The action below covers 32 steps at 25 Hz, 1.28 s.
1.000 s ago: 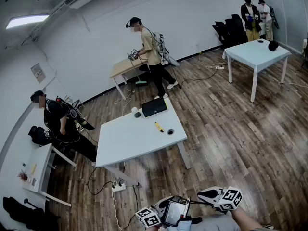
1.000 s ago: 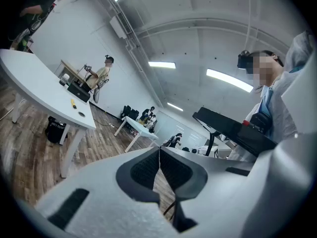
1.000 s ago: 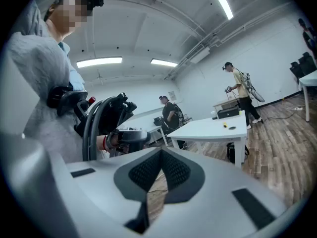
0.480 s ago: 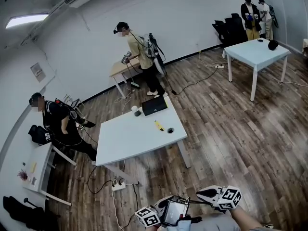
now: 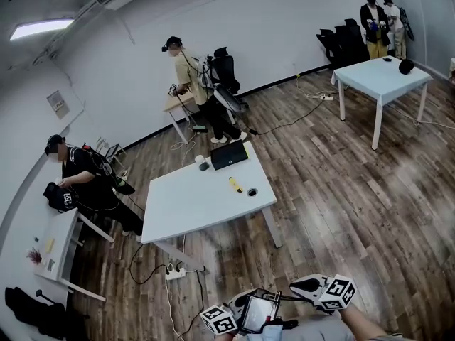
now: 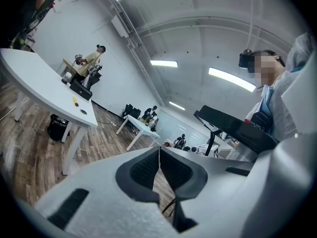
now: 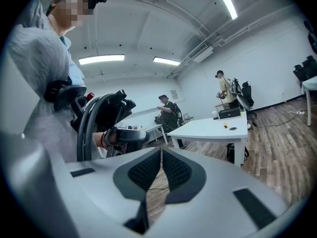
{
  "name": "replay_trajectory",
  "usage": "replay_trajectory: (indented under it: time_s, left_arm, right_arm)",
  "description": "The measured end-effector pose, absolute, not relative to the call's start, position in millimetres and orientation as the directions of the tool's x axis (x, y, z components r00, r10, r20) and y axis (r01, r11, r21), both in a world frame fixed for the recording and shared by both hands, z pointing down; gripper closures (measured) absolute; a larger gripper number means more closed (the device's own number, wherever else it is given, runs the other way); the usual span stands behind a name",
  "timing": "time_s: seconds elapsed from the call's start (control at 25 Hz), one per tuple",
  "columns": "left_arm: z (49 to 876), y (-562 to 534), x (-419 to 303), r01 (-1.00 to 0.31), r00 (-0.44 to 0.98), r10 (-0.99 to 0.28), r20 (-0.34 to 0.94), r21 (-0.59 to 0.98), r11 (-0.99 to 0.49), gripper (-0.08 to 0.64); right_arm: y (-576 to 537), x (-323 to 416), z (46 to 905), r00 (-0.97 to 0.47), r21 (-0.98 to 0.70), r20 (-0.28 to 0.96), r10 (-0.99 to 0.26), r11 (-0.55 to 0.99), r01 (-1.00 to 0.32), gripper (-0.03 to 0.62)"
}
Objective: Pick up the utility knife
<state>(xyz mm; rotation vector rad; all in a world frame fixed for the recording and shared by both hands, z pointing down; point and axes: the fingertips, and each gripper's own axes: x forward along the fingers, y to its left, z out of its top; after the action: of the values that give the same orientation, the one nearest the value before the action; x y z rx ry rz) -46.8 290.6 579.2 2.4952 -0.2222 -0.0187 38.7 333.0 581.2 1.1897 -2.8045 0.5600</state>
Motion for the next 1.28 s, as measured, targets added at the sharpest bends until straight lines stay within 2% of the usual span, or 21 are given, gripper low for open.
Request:
replay_trajectory:
  time_s: [0.44,0.84,1.28]
  left_arm:
    - [580.2,290.9,-21.3,-0.113,0.993,-0.107,0.045,0.602,-0.790,0.540]
    - [589.5,264.0,-25.4,-0.109,0.994,-0.105,0.043,0.606,-0.788,0.541]
    - [587.4,148.6,-30.9,-0.116,0.988,-0.153,-0.007,0.621,-0.775,0.541]
  right_arm:
    - [332.5,60.6,586.3,-0.667,-0.328,0.187,-0.721,0.594,-0.734,0.561]
    - [305.7,62.0,595.1,-0.657,-0.360,0.184,-0.731,0.572,-0.737,0.561]
    - [200.0,57.4,595.8,-0.651,-0.380,0.219,-0.727,0.551,-0.743,0.561]
